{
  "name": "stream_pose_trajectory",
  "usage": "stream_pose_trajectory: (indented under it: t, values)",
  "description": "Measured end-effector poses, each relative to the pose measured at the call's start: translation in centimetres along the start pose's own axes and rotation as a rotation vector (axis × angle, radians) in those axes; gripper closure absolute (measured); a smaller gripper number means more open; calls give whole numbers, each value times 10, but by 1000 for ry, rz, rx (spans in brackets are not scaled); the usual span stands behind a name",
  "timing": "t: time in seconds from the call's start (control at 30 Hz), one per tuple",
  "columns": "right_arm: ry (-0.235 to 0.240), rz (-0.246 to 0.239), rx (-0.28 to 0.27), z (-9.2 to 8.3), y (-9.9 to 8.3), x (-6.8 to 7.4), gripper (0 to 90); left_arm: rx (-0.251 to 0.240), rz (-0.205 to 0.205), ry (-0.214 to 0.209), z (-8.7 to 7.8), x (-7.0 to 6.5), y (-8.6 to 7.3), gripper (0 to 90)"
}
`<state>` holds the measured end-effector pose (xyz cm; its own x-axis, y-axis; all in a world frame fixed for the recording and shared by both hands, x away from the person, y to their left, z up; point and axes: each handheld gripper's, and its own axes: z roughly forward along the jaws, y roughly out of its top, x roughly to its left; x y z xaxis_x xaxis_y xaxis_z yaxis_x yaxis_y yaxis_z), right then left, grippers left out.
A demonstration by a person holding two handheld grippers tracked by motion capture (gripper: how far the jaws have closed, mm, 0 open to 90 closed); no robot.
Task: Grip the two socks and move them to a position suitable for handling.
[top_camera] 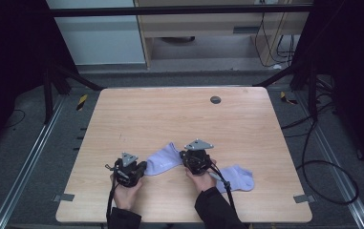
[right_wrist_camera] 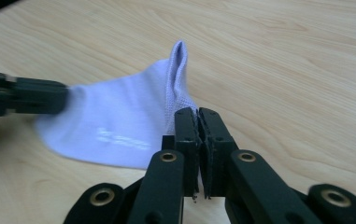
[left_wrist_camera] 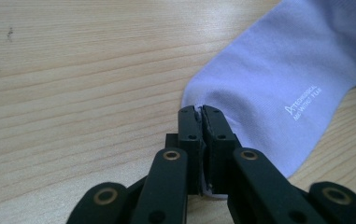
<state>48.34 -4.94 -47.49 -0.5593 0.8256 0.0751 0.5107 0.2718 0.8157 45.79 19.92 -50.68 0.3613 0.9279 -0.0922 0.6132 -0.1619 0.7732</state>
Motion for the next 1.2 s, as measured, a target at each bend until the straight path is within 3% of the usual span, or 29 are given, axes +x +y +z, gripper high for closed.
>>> stream_pose_trajectory:
  t: [0.13, 0.2, 0.3, 0.47, 0.77, 0.93, 1.0, 1.1, 1.2]
  values:
    - [-55, -7, 10, 5, 0, -9, 770, 1, 12, -3, 1, 1, 1, 860]
    - [-57, 0, -7, 3, 0, -15, 735, 1, 10, -6, 1, 1, 1, 844]
    - [-59, -1, -8, 0, 1, -18, 704, 3, 5, -7, 1, 2, 2, 739]
    - [-59, -9, 40, 6, -2, -20, 691, -31, -13, -11, -5, 1, 3, 664]
    - [-88, 4, 107, 26, -9, -22, 702, 11, -21, 10, -2, -1, 1, 760]
    - [-82, 24, 131, 26, -11, -23, 812, 8, -39, 12, -1, -1, 0, 851]
    - [-75, 29, 135, 26, -11, -21, 868, 12, -38, 17, 0, -2, 2, 864]
    - [-75, 26, 150, 26, -9, -19, 881, 24, -20, 34, 1, -3, 5, 872]
    - [-56, 28, 127, 20, -8, -17, 883, -17, -14, 48, -3, -1, 10, 873]
